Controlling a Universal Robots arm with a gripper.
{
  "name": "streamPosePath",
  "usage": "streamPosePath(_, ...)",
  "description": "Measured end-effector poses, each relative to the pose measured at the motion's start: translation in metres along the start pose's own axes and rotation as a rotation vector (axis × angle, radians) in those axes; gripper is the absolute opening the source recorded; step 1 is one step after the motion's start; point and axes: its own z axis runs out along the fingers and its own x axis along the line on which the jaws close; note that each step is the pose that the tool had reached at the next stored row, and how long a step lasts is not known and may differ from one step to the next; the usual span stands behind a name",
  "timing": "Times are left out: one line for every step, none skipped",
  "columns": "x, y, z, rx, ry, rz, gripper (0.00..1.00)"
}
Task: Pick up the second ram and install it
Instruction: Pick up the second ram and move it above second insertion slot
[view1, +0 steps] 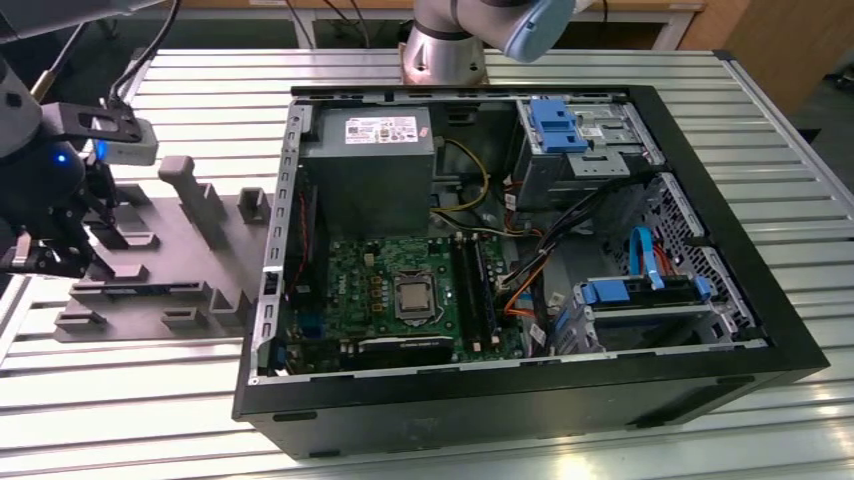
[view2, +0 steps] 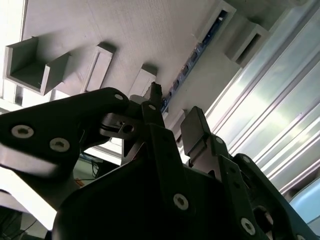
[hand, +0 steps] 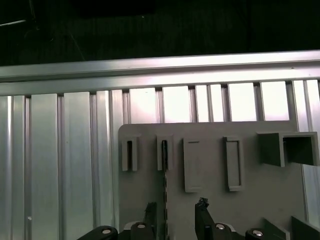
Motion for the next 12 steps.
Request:
streamPosePath(0.0001,-0.0001,0.0018,0.0000,-0.0001,0.000,0.43)
streamPosePath(0.0002,-0.0002,0.0036,-0.0001,0.0000,0.000,0.43)
streamPosePath(0.0005,-0.0003,0.0055,-0.0001,-0.0001,0.000,0.43)
streamPosePath(0.0013,-0.0005,0.0072,-0.0002,0.0001,0.000,0.43)
streamPosePath(0.0021,-0.0006,0.0090,-0.0002,0.0001,-0.001,0.43)
streamPosePath(0.0030,-0.0007,0.0109,0.0000,-0.0001,-0.001,0.43)
streamPosePath(0.0038,-0.0009,0.0126,-0.0001,0.0000,-0.002,0.43)
streamPosePath(0.0046,-0.0010,0.0143,-0.0002,0.0001,-0.003,0.43)
streamPosePath(0.0052,-0.0012,0.0163,-0.0001,0.0000,-0.003,0.43)
streamPosePath(0.0057,-0.0013,0.0181,-0.0001,0.0001,-0.003,0.43)
streamPosePath(0.0062,-0.0014,0.0199,-0.0002,0.0002,-0.004,0.43)
streamPosePath(0.0067,-0.0015,0.0217,-0.0001,0.0001,-0.004,0.43)
